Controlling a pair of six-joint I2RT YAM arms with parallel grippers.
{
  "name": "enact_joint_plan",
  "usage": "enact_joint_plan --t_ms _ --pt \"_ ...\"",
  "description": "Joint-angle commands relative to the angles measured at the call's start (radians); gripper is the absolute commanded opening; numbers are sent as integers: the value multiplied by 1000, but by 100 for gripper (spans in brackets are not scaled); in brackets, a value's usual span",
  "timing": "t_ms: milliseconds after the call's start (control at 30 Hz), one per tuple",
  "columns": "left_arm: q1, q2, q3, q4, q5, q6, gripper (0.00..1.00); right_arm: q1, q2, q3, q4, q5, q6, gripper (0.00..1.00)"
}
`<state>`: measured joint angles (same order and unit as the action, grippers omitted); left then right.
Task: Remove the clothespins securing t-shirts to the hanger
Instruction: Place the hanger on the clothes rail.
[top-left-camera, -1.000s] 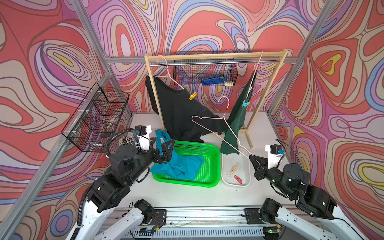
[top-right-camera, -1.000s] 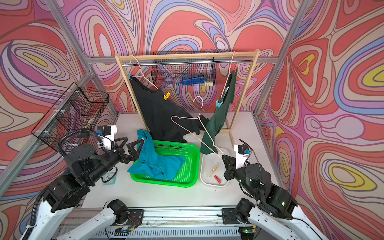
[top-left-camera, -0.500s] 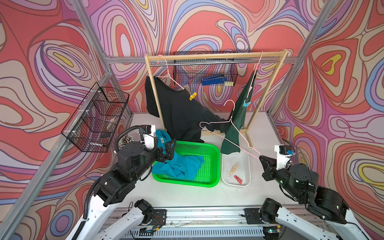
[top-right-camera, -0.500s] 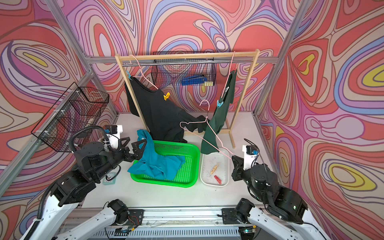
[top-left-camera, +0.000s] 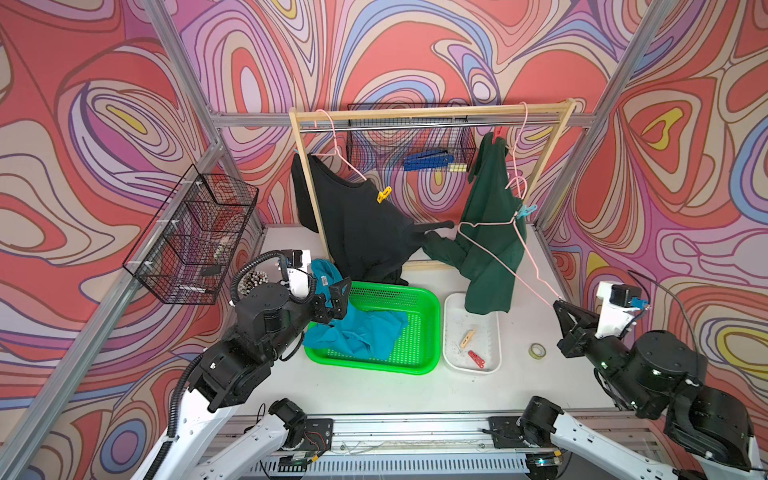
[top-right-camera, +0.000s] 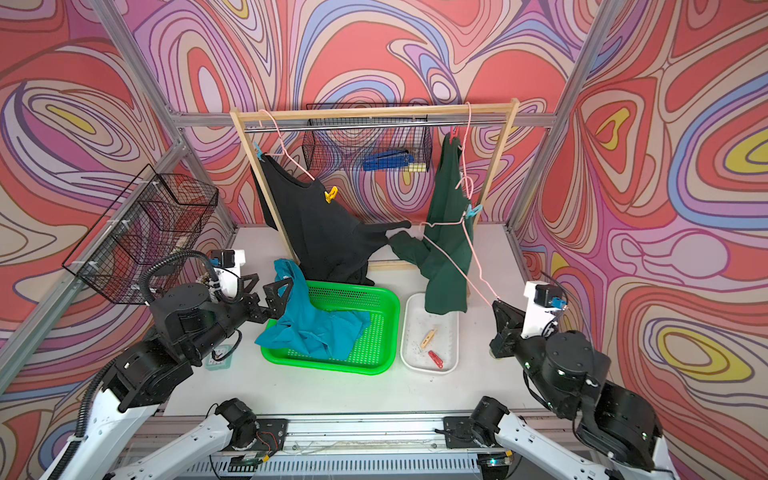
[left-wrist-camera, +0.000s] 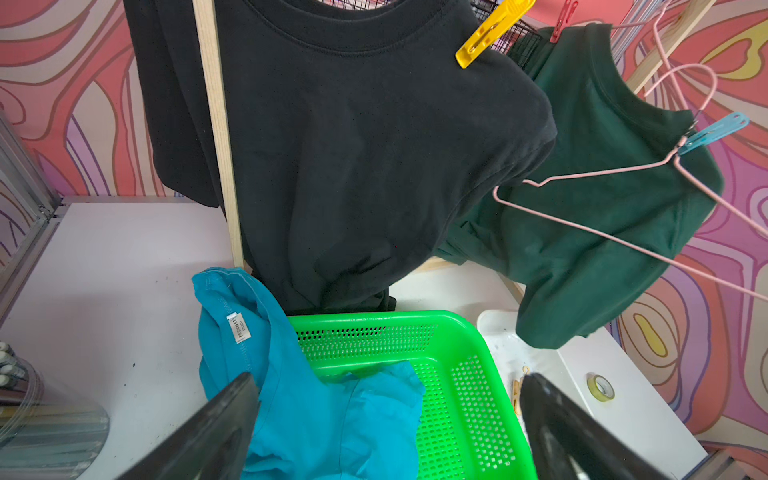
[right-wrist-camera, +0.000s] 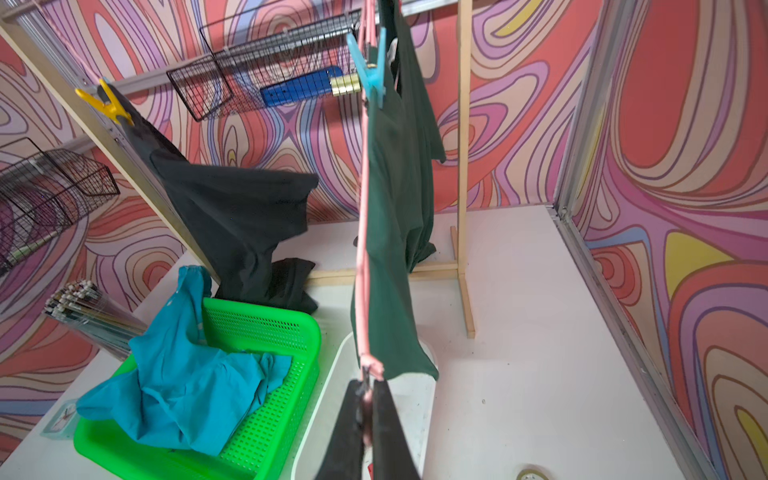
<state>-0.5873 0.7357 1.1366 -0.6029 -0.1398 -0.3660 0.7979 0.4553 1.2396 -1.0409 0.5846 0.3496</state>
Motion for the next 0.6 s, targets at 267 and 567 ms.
enact_joint_plan --t_ms 267,567 --pt "2 14 -19 -6 3 3 100 -2 83 -3 79 -62 -86 0" --pt "3 5 -57 4 9 -16 100 -2 247 0 289 -306 -181 0"
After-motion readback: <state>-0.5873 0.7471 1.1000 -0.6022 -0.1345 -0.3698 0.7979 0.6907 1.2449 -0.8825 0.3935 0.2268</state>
